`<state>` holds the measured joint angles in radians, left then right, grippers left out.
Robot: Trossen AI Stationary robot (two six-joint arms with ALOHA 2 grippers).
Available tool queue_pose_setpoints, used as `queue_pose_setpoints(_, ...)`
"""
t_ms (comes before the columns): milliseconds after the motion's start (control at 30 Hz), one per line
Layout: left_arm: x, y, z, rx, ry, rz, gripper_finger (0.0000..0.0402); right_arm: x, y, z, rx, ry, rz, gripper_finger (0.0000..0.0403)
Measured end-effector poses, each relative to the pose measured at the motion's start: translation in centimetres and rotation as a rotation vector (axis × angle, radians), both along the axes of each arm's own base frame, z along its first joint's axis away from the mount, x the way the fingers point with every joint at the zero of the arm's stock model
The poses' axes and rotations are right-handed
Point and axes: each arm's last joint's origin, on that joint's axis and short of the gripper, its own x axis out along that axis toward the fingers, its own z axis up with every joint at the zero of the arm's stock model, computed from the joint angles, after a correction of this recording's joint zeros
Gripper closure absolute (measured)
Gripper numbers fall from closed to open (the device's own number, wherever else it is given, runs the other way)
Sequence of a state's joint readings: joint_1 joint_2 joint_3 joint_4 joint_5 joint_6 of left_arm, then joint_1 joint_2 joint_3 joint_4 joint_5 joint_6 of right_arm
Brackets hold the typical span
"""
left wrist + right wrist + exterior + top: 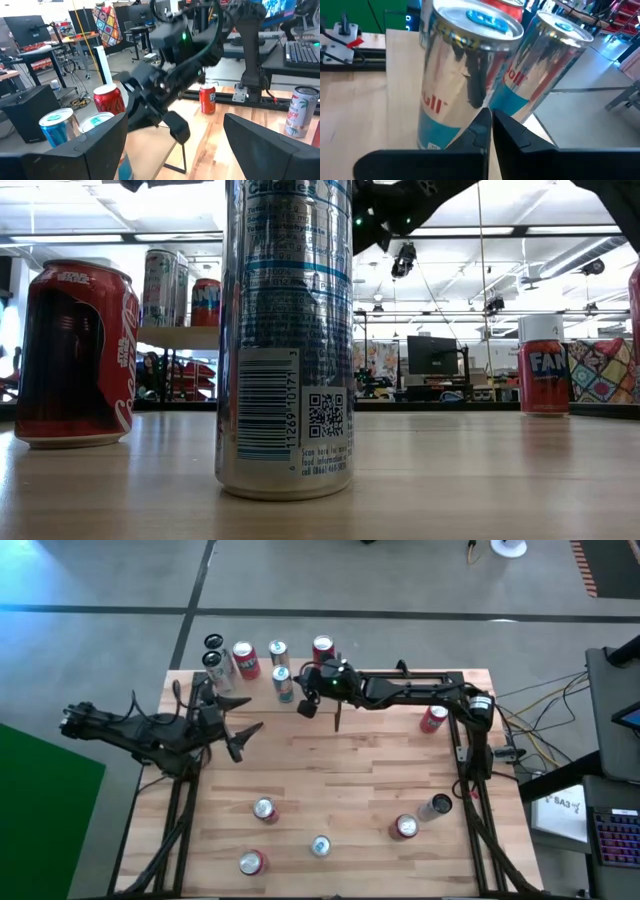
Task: Place canned beverage on shelf
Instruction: Put the blue soda can on the shelf aligned with the other blue soda can
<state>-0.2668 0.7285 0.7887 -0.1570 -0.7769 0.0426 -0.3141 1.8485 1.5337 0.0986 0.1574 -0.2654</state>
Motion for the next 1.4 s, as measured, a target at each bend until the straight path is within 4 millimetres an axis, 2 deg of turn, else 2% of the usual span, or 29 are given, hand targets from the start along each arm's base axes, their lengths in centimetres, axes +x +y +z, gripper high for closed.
queue_pose_setpoints(333, 3.7, -0.4, -2.1, -0.044, 0.074, 0.036, 0.0089, -3.2, 1.3, 3.7, -0.024, 0.112, 0.029, 0.0394)
queue_pose_setpoints(467, 5.5, 0.0, -3.4, -0.062, 0.114, 0.078, 0.0106, -4.6, 1.7, 4.8, -0.020, 0.158, 0.039, 0.0394)
queue_pose_setpoints(567, 6.9, 0.8, -4.5, -0.082, 0.159, 0.077, 0.0138, -5.8, 2.2, 5.8, -0.005, 0.174, 0.061, 0.0394)
queue_pose_setpoints(667, 8.0, 2.2, -5.4, -0.099, 0.197, 0.108, 0.0186, -6.8, 2.6, 6.5, 0.010, 0.183, 0.089, 0.0394)
queue_pose_setpoints(933, 9.1, 6.0, -6.9, -0.109, 0.253, 0.270, 0.0373, -9.1, 3.3, 6.9, 0.017, 0.201, 0.091, 0.0394)
queue_pose_setpoints(967, 9.2, 6.3, -7.1, -0.108, 0.254, 0.280, 0.0387, -9.3, 3.4, 6.9, 0.017, 0.201, 0.089, 0.0394)
queue_pose_setpoints(1133, 9.8, 6.9, -7.7, -0.107, 0.266, 0.300, 0.0382, -9.9, 3.6, 6.9, 0.022, 0.199, 0.087, 0.0394)
queue_pose_setpoints(1400, 10.8, 7.3, -8.4, -0.096, 0.267, 0.310, 0.0399, -9.9, 3.6, 6.7, 0.016, 0.204, 0.090, 0.0394)
